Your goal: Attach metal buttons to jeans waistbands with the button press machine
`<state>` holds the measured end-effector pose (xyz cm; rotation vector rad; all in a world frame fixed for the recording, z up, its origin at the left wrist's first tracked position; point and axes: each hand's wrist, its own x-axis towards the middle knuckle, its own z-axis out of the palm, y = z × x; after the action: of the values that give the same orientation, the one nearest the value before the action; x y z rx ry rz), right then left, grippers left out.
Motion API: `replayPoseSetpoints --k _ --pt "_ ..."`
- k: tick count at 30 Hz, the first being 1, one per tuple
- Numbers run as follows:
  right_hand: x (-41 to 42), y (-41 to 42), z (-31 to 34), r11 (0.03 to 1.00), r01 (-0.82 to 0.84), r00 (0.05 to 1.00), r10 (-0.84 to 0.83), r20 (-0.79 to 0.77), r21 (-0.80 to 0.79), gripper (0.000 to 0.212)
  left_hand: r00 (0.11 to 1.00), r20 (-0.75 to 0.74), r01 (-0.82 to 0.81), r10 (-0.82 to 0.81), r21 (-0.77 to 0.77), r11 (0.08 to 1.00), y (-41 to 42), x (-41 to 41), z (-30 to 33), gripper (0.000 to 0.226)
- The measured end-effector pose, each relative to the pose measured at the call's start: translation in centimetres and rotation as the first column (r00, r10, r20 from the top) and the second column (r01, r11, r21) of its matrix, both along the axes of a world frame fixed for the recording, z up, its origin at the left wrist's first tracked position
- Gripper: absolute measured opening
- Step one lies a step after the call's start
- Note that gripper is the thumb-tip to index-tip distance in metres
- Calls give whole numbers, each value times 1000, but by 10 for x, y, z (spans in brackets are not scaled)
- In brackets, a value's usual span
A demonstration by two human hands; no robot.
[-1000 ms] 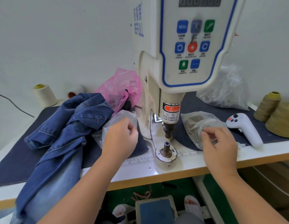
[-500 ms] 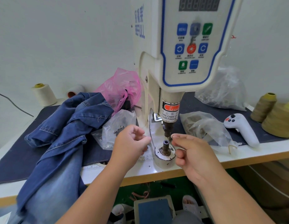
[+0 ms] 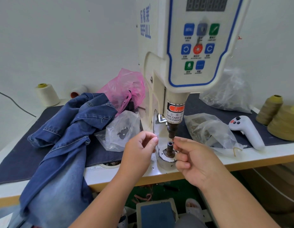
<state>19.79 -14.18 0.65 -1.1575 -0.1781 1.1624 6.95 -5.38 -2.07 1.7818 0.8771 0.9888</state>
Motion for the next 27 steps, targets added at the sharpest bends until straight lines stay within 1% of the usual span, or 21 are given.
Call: replayPoseSetpoints --k 5,9,11,14,15,20,22,23,24,25,27 --pt "0 0 -2 1000 -8 1000 7 18 20 12 1000 -13 3 -3 1 1000 -1 2 -3 13" --pt "-1 0 -3 1000 13 999 -14 41 19 11 1000 -8 12 -12 4 1000 -2 3 -4 14" --pt "-1 0 -4 999 40 987 -40 154 2 8 1000 -18 11 -11 5 1000 -2 5 -6 15" --pt "-2 1 -7 992 108 910 -76 407 -58 6 999 -33 -9 9 8 1000 -3 7 -9 16" --pt "-2 1 -8 990 125 887 -84 453 -61 7 999 -37 -11 11 5 1000 -3 7 -10 16" --pt "1 -1 -8 987 159 802 -105 588 -40 15 999 -40 -10 10 2 1000 0 7 -11 16" --pt "8 -3 -9 985 169 740 -97 666 -44 20 999 -39 -19 20 20 1000 4 5 -11 15" --pt "13 -4 -9 982 181 693 -95 714 -46 22 999 -44 -22 23 29 999 7 4 -10 15" --pt "20 -5 -9 977 205 627 -88 774 -55 24 999 -49 -23 24 31 999 10 3 -9 16" --pt "26 -7 -9 968 237 535 -64 842 -78 24 999 -47 -21 22 26 999 12 2 -8 16" --pt "41 -11 -6 937 310 331 54 942 -162 24 999 -34 -13 13 12 1000 18 0 -6 17"
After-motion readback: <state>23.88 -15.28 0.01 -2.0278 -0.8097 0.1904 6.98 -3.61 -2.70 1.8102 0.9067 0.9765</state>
